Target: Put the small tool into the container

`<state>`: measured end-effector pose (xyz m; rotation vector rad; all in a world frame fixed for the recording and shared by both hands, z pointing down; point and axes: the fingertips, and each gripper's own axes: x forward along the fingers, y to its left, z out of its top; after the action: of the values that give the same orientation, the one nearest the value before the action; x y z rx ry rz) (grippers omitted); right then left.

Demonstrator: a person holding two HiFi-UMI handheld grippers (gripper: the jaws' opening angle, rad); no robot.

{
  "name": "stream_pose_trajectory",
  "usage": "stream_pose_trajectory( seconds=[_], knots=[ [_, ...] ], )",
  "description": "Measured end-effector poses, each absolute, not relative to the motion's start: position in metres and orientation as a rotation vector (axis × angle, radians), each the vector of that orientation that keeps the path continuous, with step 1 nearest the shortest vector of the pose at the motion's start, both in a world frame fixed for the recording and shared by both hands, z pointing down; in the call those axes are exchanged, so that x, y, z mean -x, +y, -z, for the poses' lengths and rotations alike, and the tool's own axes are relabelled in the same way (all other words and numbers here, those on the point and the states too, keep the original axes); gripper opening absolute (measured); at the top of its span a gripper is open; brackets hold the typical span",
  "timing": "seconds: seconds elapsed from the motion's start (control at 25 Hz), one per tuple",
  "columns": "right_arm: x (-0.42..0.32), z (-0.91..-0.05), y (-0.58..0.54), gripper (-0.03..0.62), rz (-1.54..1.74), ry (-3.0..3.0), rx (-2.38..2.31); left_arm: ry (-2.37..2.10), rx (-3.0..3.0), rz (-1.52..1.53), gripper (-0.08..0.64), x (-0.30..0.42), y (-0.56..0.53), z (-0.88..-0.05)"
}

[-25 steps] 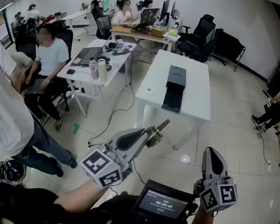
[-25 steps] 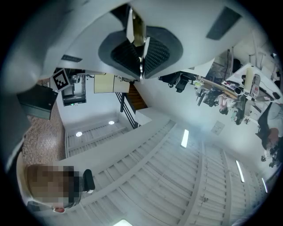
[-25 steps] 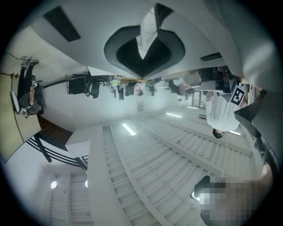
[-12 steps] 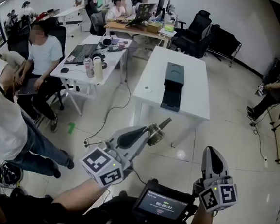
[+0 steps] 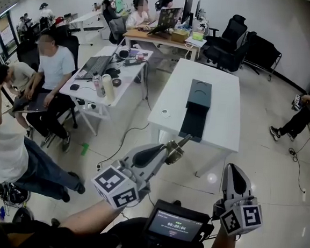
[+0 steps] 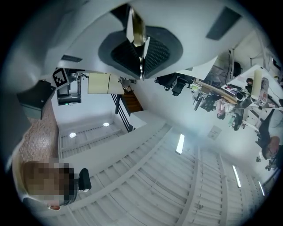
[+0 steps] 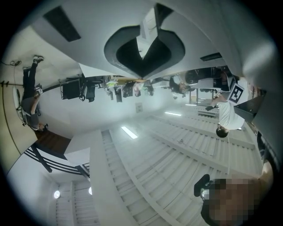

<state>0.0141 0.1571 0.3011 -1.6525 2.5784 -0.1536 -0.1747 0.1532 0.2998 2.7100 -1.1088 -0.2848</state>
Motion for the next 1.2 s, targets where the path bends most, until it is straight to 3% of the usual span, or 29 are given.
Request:
stream_pose_trajectory(
  seconds=[0.48,1.2],
  knots=[
    [-0.160,-0.290,-0.050,0.017,0.156,2.649,1.483,-1.241,-2.585,0.324,0.029,0.027,-0.044,-0.291],
    [-0.143,-0.316,-0.237,0.017,0.220,2.661,1.555,-1.218,-2.397,0.261,0.029,0.042,-0.255,-0.380]
  ],
)
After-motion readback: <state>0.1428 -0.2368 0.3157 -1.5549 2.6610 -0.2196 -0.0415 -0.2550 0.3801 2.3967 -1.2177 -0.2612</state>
